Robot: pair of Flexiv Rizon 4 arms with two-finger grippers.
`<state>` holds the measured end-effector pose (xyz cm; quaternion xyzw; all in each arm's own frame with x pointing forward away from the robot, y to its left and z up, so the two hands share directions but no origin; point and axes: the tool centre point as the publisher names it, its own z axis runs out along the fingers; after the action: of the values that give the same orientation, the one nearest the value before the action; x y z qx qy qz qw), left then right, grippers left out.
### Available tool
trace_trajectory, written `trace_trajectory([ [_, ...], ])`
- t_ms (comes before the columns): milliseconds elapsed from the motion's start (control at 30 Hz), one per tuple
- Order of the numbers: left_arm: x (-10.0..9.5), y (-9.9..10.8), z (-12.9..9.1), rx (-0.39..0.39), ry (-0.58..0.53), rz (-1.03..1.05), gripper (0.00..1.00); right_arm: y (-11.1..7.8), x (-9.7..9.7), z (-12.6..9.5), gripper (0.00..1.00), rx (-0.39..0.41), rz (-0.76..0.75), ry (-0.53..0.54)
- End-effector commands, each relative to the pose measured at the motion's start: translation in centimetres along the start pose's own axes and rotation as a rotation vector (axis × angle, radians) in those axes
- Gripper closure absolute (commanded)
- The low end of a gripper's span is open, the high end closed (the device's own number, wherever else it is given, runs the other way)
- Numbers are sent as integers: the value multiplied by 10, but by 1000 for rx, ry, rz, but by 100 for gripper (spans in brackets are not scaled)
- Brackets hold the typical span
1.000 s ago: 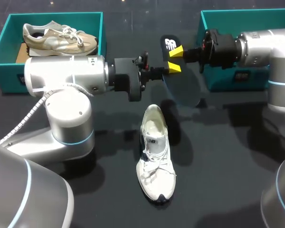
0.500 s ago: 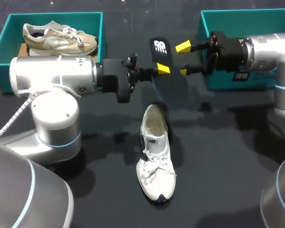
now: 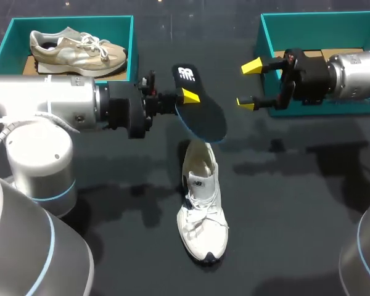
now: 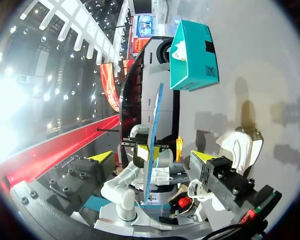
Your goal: Take the shoe out of the shoebox, open the shoe tongue, remove and reinsert the insole, then place the shoe into the shoebox
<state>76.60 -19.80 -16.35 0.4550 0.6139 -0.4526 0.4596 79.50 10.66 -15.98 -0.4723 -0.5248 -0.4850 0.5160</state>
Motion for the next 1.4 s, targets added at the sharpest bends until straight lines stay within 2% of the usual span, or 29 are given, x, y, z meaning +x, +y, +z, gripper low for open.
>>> trace_trajectory([
  [33,-4,-10,-29,17,36,-101,100,-6,3,-1,0,-10,0,-7],
  [233,-5,-15,-35,70,93,-497,100,-6,3,-1,0,-10,0,-7],
  [900,-5,-15,-35,70,93,-497,100,-6,3,-1,0,-10,0,-7],
  [1133,-17,-25,-39,22,187,-806,100,-6,3,-1,0,-10,0,-7],
  [1400,-21,-30,-49,-33,257,-1086,100,-6,3,-1,0,-10,0,-7],
])
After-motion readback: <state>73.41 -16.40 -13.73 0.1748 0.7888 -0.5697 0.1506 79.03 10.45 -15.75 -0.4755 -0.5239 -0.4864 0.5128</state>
